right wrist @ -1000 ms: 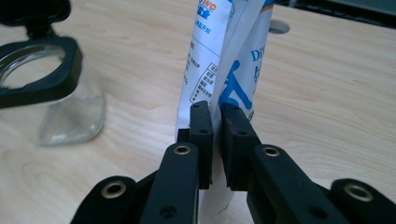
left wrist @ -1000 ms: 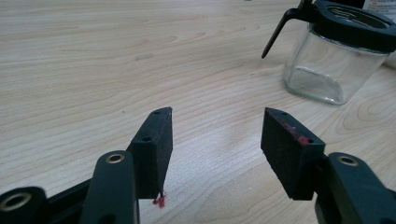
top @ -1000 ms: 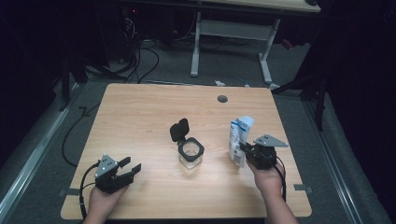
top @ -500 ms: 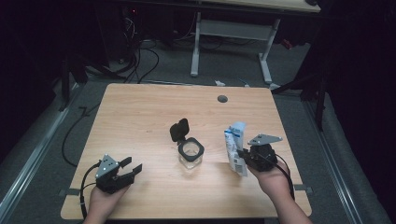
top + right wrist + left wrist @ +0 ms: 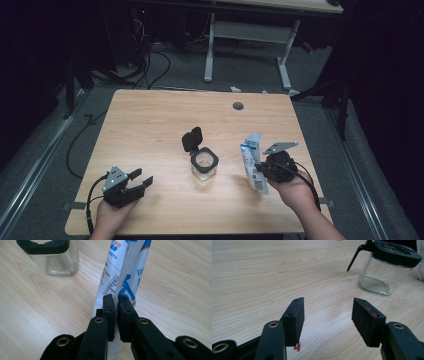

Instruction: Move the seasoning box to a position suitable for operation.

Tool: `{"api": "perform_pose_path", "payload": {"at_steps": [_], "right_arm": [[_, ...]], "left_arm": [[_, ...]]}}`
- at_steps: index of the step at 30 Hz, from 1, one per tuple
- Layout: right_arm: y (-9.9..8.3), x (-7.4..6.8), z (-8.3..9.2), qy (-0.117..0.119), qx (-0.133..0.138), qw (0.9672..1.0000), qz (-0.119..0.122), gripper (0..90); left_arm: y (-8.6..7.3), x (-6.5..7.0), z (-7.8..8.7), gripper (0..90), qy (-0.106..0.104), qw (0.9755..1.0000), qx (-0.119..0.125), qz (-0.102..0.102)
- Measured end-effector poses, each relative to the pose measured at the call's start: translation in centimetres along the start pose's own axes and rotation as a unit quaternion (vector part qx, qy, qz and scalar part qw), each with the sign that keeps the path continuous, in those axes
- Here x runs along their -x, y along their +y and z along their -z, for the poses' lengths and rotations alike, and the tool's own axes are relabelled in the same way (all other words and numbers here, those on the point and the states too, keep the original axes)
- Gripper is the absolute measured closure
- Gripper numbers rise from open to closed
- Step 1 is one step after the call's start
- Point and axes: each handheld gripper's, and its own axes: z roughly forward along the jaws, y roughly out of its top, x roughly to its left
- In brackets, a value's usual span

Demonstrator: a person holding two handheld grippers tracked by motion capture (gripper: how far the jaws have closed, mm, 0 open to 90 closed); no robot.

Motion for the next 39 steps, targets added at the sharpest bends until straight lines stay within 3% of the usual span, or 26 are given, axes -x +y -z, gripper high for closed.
{"api": "perform_pose_path", "payload": {"at_steps": [10,22,28,39], "right_arm": [[0.9,0.0,0.4,0.007,-0.054,0.9983,0.020,86.8],[2.0,-0.4,0.2,0.011,-0.104,0.9936,0.042,88.0],[2.4,-0.5,0.0,0.007,-0.119,0.9913,0.055,88.7],[2.8,-0.6,0.0,0.018,-0.136,0.9893,0.051,89.4]], "left_arm": [[0.0,0.0,0.0,44.1,0.000,1.0000,0.000,-0.002],[0.0,0.0,0.0,43.6,0.000,1.0000,0.002,-0.007],[0.0,0.2,0.0,43.4,-0.001,1.0000,0.001,-0.009],[0.0,0.3,0.0,43.3,-0.004,0.9999,0.000,-0.011]]}}
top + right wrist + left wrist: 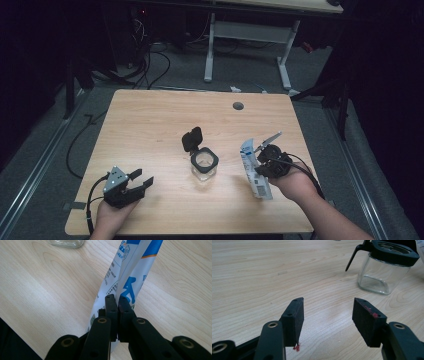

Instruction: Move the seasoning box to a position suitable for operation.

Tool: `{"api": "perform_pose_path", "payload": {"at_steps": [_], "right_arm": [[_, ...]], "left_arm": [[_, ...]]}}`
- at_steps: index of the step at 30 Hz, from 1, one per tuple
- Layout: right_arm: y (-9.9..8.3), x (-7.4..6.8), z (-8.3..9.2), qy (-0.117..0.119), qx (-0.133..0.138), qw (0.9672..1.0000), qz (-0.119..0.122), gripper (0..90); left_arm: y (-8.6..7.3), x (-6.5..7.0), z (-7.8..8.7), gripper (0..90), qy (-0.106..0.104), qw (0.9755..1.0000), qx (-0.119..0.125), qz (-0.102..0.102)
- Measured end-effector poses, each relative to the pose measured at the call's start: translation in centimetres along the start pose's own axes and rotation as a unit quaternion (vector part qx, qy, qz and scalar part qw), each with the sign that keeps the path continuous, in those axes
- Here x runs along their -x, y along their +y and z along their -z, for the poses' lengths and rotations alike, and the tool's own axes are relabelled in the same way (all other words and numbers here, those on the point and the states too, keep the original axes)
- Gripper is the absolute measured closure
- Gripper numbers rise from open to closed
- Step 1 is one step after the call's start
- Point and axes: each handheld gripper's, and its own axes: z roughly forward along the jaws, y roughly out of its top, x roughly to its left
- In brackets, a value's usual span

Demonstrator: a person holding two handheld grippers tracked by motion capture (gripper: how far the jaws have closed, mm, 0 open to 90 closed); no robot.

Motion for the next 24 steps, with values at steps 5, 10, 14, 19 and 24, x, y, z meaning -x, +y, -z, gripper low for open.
{"api": "perform_pose_path", "payload": {"at_steps": [5,10,14,19,24], "right_arm": [[0.0,0.1,0.1,0.002,-0.010,0.9999,0.004,89.6],[0.0,0.1,0.1,0.006,-0.021,0.9998,-0.001,89.8],[0.2,0.2,0.7,0.007,-0.024,0.9997,0.004,89.8],[0.4,0.3,1.6,0.011,-0.026,0.9996,0.000,89.7],[0.3,0.1,2.1,0.020,-0.030,0.9993,0.010,89.8]], "left_arm": [[0.0,0.2,-0.1,43.3,-0.002,1.0000,-0.002,-0.006],[0.0,0.5,-0.1,43.2,-0.006,1.0000,0.000,-0.005],[0.1,1.8,-0.4,41.7,-0.019,0.9996,0.002,-0.023],[0.4,5.6,-1.4,33.8,-0.049,0.9972,0.014,-0.053],[0.9,10.0,-3.1,29.8,-0.103,0.9904,0.001,-0.093]]}}
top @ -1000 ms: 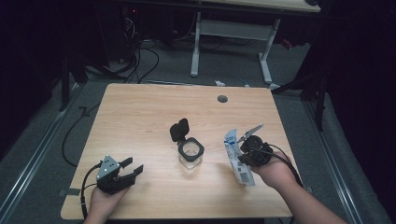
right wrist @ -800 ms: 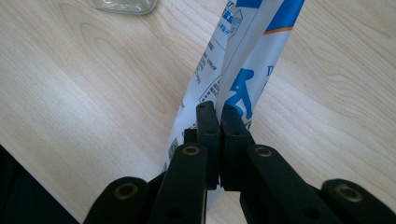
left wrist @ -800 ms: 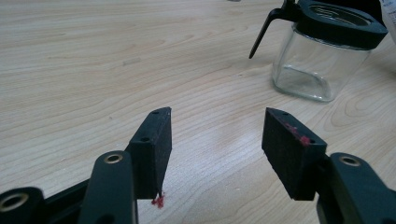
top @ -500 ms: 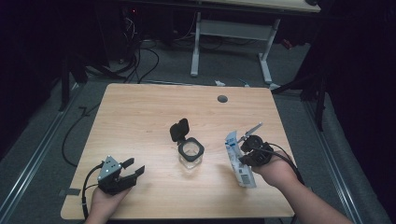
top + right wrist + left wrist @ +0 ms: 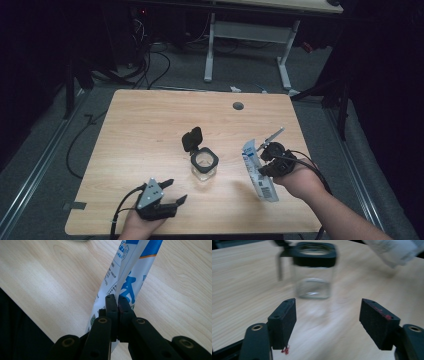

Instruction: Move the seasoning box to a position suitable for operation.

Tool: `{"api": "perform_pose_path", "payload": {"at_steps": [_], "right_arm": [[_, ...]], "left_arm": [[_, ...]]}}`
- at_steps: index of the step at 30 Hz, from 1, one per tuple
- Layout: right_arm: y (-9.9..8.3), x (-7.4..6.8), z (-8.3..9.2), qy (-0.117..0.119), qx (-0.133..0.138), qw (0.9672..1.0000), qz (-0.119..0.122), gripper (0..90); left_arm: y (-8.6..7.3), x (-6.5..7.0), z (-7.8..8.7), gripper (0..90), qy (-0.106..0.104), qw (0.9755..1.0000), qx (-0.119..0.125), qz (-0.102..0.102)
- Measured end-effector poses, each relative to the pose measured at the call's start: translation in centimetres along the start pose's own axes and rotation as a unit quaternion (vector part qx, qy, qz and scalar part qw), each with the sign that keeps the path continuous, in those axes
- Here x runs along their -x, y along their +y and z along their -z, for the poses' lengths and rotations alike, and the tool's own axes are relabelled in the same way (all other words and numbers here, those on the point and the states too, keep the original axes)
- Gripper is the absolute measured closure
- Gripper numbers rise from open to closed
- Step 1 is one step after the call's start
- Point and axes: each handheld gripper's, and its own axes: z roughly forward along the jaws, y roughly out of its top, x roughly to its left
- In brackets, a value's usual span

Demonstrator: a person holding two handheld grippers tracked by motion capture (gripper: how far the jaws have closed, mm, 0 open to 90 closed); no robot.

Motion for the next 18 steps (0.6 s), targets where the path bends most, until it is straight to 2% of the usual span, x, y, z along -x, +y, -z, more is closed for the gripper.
{"api": "perform_pose_path", "payload": {"at_steps": [5,8,10,13,14,18], "right_arm": [[-0.1,-0.3,0.3,0.009,-0.004,0.9999,0.000,89.8],[-0.1,-0.3,0.4,0.008,-0.014,0.9999,0.000,89.8],[0.0,-0.3,0.5,0.010,-0.018,0.9998,-0.001,89.8],[0.1,-0.3,0.6,0.009,-0.028,0.9995,-0.007,89.8],[0.2,-0.2,0.6,0.010,-0.028,0.9995,0.000,89.8],[0.5,-0.4,0.7,0.008,-0.033,0.9994,0.000,89.8]], "left_arm": [[0.5,2.3,-2.3,27.2,-0.027,0.9996,-0.002,-0.004],[1.0,3.5,-3.1,26.3,-0.040,0.9991,0.003,-0.014],[1.3,4.1,-3.5,25.7,-0.047,0.9988,0.011,-0.012],[1.6,4.6,-4.0,25.4,-0.057,0.9983,0.014,-0.006],[1.6,4.7,-4.2,25.0,-0.060,0.9981,0.016,-0.005],[1.9,5.1,-4.9,24.0,-0.067,0.9976,0.017,-0.008]]}}
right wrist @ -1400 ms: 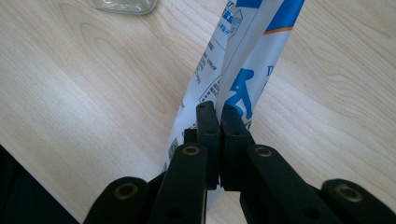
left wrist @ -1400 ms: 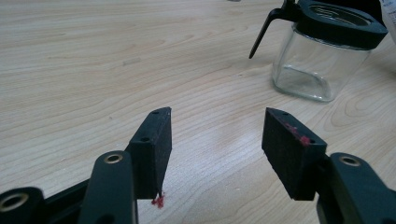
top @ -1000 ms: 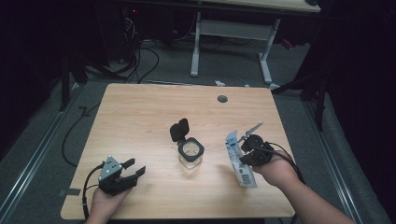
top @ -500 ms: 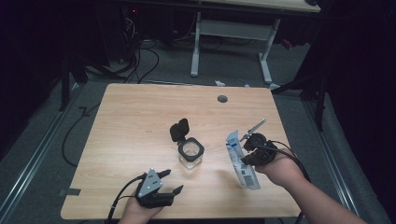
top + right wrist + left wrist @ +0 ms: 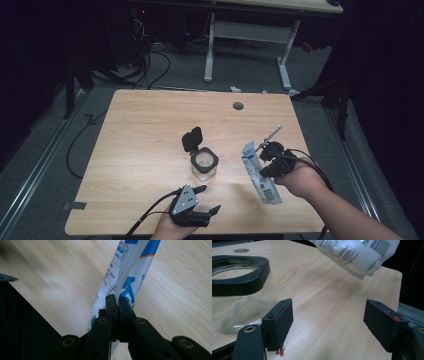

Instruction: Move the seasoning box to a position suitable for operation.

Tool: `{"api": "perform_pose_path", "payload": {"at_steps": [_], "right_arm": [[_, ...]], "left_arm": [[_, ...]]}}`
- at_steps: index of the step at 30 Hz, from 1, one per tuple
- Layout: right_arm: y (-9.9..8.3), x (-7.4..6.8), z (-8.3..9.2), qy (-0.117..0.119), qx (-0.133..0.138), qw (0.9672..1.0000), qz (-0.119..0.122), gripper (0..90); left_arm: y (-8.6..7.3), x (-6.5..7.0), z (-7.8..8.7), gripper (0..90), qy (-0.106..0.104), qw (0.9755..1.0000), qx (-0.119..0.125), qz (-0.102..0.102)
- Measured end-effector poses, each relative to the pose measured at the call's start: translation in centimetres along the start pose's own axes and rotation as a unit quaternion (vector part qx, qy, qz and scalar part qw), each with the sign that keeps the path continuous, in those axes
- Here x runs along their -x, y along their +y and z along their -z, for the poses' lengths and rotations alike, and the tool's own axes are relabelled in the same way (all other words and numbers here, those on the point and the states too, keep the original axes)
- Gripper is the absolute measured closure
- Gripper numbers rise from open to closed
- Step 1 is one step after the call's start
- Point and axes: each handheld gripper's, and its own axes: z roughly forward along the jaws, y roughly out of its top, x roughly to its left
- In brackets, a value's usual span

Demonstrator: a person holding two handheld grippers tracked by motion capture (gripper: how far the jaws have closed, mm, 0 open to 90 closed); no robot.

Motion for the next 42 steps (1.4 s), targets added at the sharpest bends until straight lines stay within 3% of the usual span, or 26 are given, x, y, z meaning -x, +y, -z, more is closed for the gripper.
{"api": "perform_pose_path", "payload": {"at_steps": [5,13,31,34,38,42], "right_arm": [[0.8,-0.6,0.3,0.001,0.003,0.9999,0.013,89.8],[2.0,-1.8,0.7,0.003,0.010,0.9995,0.030,89.9],[4.7,-4.6,1.1,0.027,0.026,0.9978,0.056,89.9],[5.0,-4.9,1.1,0.030,0.026,0.9974,0.061,89.9],[5.1,-5.0,1.1,0.032,0.028,0.9971,0.064,89.9],[5.2,-5.0,1.2,0.031,0.030,0.9972,0.062,89.9]], "left_arm": [[0.2,0.4,-1.5,20.2,-0.018,0.9998,0.000,0.002],[0.3,1.6,-3.4,15.5,-0.021,0.9996,-0.007,-0.017],[1.6,2.0,-6.5,15.1,-0.048,0.9988,0.004,-0.012],[1.6,1.9,-6.9,17.1,-0.037,0.9993,0.000,-0.010],[1.7,1.6,-7.0,21.7,-0.046,0.9989,0.008,0.001],[1.9,1.6,-6.7,29.3,-0.040,0.9990,0.014,-0.009]]}}
